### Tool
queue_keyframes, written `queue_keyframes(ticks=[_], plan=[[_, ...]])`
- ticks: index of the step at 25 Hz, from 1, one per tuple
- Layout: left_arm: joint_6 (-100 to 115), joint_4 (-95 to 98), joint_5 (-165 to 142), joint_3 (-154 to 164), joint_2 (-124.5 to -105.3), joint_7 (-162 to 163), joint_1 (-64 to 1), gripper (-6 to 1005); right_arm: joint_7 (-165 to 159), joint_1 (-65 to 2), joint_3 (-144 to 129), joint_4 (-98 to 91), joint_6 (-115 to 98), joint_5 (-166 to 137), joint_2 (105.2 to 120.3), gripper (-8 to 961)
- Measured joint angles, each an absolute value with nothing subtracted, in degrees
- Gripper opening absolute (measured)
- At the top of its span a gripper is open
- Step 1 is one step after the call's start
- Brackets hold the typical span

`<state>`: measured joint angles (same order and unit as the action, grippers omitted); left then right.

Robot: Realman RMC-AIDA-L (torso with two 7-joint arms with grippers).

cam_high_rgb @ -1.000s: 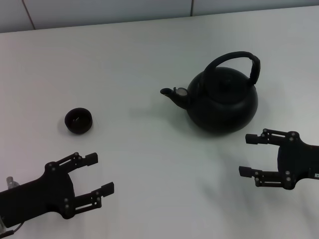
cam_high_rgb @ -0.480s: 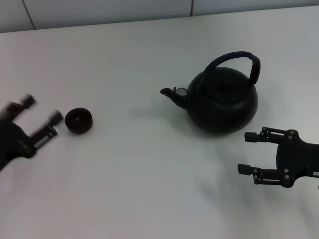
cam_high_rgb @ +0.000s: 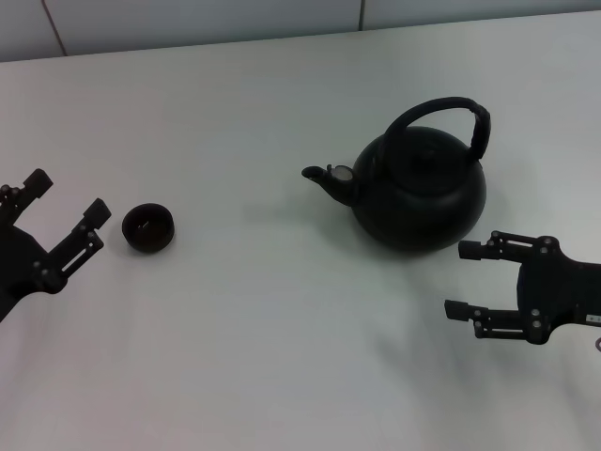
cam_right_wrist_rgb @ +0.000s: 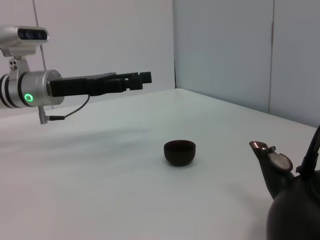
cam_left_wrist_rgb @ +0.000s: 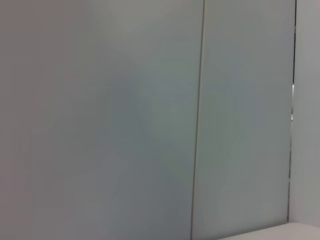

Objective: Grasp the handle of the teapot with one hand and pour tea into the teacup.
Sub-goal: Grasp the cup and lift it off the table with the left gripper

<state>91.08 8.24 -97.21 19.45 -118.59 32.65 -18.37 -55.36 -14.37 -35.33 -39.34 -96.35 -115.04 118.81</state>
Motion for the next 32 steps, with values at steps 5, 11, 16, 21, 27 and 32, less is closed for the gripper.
queue_keyframes(ticks=[5,11,16,21,27,32], plan=[[87.6,8.1,-98.8,20.9,-118.67,29.9,-18.5,774,-55.4,-14.7,-35.3,-39.4,-95.9,-115.1,118.78,766],[80.2,7.4,-99.7,24.6,-118.68,26.3,-18.7,770,-55.4,-14.7,-35.3,-39.4,-95.9,-115.0,118.75,766],[77.2,6.8,-99.6,25.8,-118.74,25.1,-18.9,767,-55.4,-14.7,-35.3,-39.4,-95.9,-115.0,118.73,766],[76.8,6.6,-99.4,25.6,-118.74,24.9,-19.0,763,-55.4,-14.8,-35.3,-39.3,-95.9,-115.0,118.72,766],[75.8,6.2,-99.3,25.2,-118.77,24.9,-19.5,759,-55.4,-15.0,-35.3,-39.3,-95.9,-115.0,118.72,765],[71.3,3.5,-99.1,24.2,-118.82,24.2,-23.1,755,-55.4,-14.9,-35.3,-39.5,-95.9,-114.9,118.72,765]])
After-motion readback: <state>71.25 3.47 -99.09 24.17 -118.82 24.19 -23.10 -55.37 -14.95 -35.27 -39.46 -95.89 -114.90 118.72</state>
